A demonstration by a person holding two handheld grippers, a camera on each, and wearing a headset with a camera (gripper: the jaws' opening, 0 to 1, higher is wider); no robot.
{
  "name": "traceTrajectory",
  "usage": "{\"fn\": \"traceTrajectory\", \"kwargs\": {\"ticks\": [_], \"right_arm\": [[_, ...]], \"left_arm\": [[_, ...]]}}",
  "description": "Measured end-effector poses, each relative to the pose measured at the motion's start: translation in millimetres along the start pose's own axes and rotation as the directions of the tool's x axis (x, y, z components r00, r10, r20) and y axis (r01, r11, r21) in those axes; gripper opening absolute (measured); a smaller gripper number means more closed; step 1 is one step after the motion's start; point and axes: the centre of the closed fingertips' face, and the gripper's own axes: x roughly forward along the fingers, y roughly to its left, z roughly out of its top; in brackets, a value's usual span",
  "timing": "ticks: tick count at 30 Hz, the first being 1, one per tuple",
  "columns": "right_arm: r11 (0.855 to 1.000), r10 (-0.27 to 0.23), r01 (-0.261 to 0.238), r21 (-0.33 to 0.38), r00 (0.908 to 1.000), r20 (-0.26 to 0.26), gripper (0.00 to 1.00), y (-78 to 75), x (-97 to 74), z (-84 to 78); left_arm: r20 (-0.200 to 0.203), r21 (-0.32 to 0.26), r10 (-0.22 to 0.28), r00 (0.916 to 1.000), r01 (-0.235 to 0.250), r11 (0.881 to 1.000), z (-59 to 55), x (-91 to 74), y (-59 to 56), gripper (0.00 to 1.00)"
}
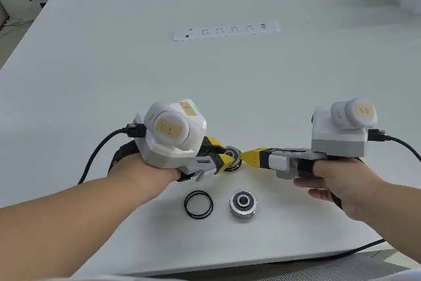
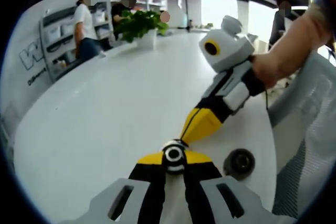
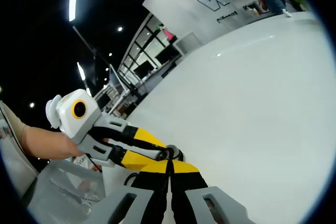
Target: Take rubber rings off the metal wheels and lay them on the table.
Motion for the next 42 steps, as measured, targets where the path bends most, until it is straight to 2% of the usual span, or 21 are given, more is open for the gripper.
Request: {"fn": "traceTrajectory", "kwargs": {"ticks": [31,42], "right_arm": [[0.999,0.042,-0.042,0.007,0.9991,-0.003,0.00,5.4,4.1,0.2],[0.998,0.057,-0.058,-0.017,0.9982,-0.017,0.00,8.0,4.3,0.8]], "left_arm": [[-0.005,0.009,0.002,1.0000,-0.002,1.000,-0.4,0.3,-0.2,0.12],[-0.012,0.015,0.006,0.9999,-0.006,1.000,-0.2,0.3,-0.4,0.12]]}}
